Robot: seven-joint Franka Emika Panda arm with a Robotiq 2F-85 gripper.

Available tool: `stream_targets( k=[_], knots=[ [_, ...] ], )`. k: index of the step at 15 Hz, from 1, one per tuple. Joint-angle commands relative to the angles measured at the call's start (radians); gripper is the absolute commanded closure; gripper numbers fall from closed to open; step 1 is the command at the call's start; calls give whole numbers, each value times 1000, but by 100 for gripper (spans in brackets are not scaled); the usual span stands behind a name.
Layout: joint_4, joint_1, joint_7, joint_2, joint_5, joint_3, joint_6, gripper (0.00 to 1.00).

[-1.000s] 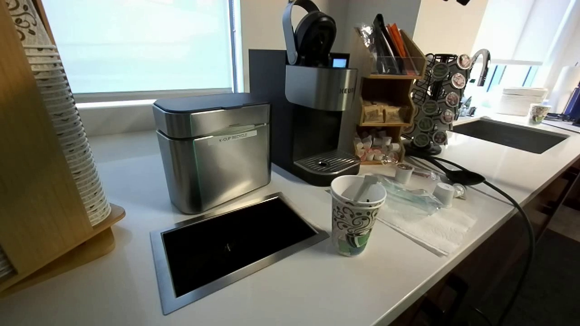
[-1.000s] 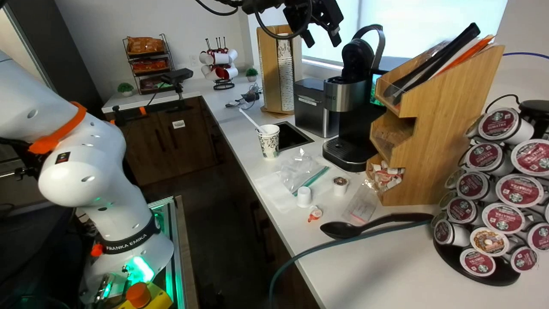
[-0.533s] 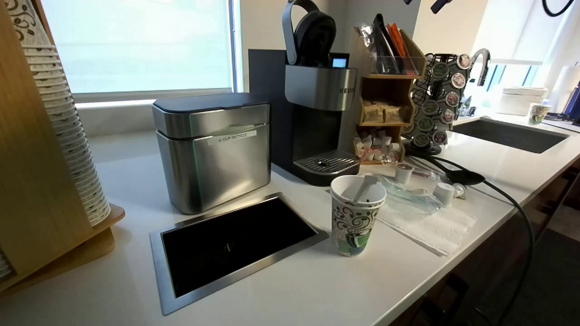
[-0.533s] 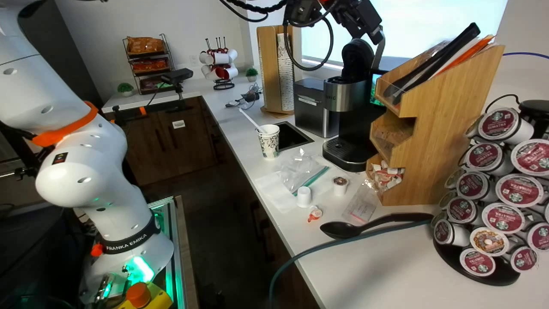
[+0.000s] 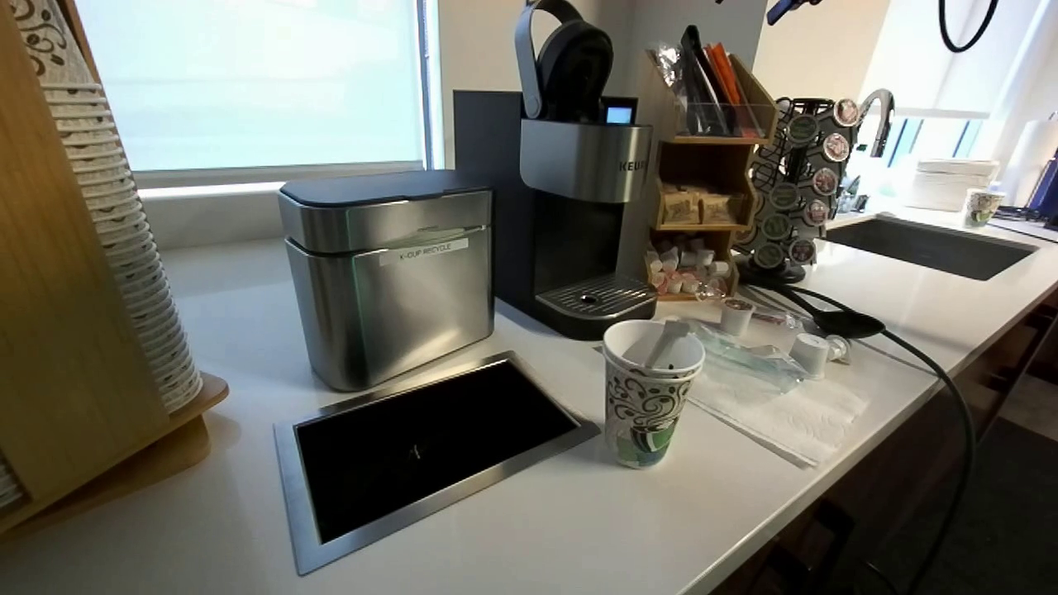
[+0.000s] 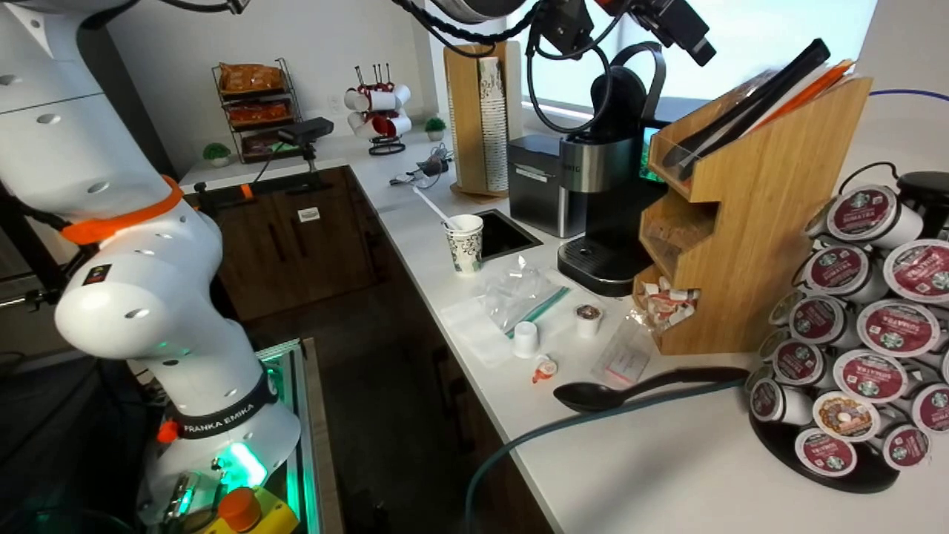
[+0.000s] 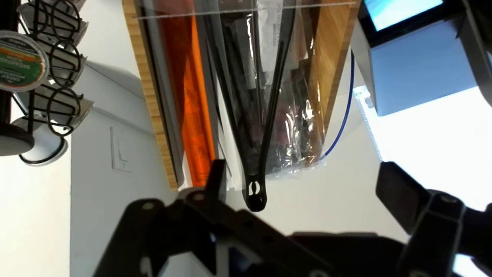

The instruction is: Put the black object on the counter

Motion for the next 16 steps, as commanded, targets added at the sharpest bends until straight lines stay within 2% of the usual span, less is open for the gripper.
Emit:
stream_targets(
  k=[1, 3, 4, 6, 9, 10, 14, 15, 16],
  knots=[
    [56, -95, 260, 101, -226, 36, 145, 0],
    [107, -187, 400, 152, -407, 66, 188, 0],
    [145, -191, 462, 181, -489, 52, 187, 0],
    [198, -163, 607, 214, -652, 8, 152, 0],
    [249, -119, 815, 241, -881, -13, 132, 0],
    [248, -107, 853, 241, -919, -7, 125, 0],
    [202, -77, 884, 215, -894, 28, 47, 0],
    [219, -87, 841, 234, -884, 25, 91, 0],
    [219, -80, 850, 233, -884, 29, 75, 0]
  ],
)
